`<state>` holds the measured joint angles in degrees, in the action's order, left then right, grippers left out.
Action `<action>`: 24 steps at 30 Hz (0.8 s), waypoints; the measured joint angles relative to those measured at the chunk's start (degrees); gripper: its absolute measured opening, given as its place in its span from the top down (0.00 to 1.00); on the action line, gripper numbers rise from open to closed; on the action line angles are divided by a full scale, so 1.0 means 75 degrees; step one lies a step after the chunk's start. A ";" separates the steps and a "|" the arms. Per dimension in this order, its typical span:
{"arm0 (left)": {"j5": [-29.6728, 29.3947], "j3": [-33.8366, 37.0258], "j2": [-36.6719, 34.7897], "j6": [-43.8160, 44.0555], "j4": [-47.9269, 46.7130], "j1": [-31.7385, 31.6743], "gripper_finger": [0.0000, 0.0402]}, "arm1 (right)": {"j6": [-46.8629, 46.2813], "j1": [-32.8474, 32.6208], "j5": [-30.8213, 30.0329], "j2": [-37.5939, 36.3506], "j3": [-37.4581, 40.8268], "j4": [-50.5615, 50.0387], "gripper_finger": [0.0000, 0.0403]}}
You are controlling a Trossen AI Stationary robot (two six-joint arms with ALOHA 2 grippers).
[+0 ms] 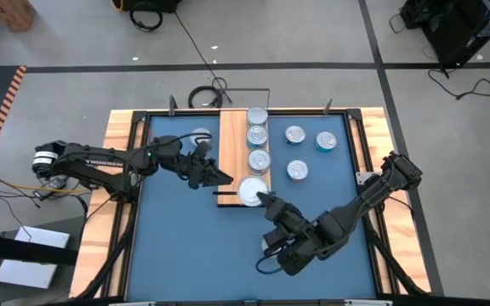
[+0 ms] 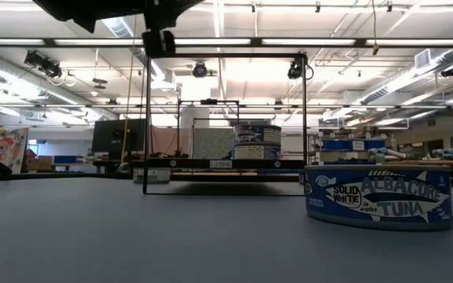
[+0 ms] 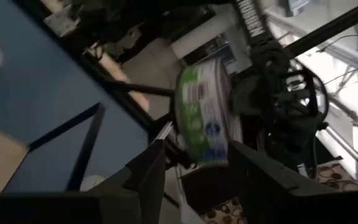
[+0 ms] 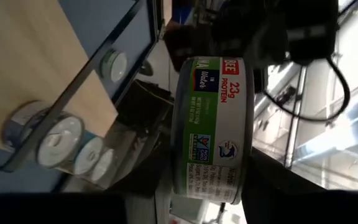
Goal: Stack canned seafood by type on shelf
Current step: Put the green tuna can on the shelf aligned with the other green tuna can
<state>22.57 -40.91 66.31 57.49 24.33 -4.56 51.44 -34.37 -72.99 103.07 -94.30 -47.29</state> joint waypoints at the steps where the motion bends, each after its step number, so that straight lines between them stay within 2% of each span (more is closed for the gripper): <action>1: 0.0021 -0.0019 0.0023 0.0003 0.0051 0.0000 0.55 | 0.0337 0.0044 0.0020 0.0000 0.0000 0.0268 0.66; 6: 0.0155 -0.0148 0.0160 0.0195 0.0067 0.0000 0.48 | 0.1284 0.0153 0.0143 0.0000 0.0000 0.1080 0.66; 14: 0.0390 -0.0180 0.0263 0.0428 0.0641 0.0012 0.38 | 0.1515 0.0221 0.0254 0.0000 0.0000 0.1253 0.66; 24: 0.0690 -0.0172 0.0665 0.0631 0.1027 0.0090 0.36 | 0.1551 0.0363 0.0289 0.0000 0.0006 0.1341 0.66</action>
<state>27.75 -42.19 71.29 62.23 32.03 -3.88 63.07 -31.65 -70.83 103.07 -94.26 -37.23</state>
